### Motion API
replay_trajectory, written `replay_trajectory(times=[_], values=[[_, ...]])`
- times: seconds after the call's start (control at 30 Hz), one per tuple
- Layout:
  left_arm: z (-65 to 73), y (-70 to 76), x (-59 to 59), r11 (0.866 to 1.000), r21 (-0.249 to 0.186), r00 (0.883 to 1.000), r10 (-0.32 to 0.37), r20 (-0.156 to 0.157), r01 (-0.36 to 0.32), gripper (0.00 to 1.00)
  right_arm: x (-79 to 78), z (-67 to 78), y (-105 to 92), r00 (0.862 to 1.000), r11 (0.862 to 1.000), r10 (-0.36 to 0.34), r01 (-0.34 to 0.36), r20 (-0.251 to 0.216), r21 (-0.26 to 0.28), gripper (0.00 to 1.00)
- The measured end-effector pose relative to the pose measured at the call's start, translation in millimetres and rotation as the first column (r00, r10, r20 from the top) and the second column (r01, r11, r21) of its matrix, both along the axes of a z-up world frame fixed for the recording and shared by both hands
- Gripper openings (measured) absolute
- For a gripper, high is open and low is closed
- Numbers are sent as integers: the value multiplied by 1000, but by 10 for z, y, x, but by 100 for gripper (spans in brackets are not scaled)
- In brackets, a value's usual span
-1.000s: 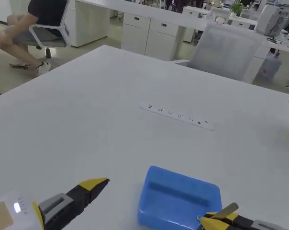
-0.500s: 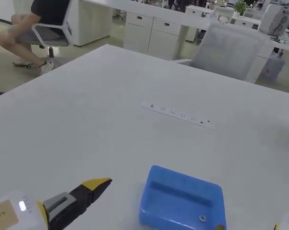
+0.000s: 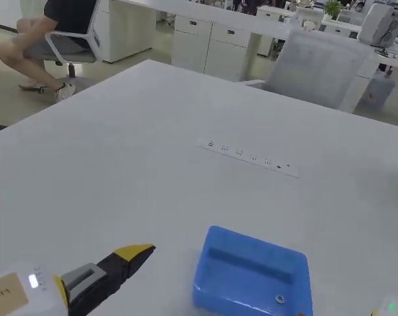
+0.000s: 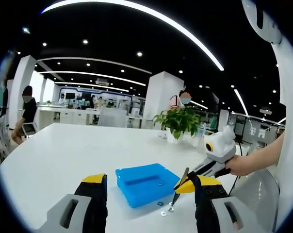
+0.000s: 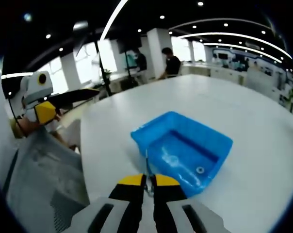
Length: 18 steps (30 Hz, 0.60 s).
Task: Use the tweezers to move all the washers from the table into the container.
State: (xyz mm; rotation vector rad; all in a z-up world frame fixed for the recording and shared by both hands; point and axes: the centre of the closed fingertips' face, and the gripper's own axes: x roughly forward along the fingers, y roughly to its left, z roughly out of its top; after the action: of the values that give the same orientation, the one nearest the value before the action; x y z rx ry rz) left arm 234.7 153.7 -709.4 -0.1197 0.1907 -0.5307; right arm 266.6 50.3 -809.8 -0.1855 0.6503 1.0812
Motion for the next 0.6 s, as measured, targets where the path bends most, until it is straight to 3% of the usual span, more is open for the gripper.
replay_trajectory(times=[0.43, 0.6], values=[[-3, 1, -4, 1000, 6, 1000, -2, -1, 2, 74, -90, -4, 30, 1000, 1000, 24, -24, 8, -7, 3], [-13, 16, -5, 1000, 8, 1000, 0, -2, 0, 73, -137, -2, 64, 997, 998, 62, -60, 46, -34, 3]])
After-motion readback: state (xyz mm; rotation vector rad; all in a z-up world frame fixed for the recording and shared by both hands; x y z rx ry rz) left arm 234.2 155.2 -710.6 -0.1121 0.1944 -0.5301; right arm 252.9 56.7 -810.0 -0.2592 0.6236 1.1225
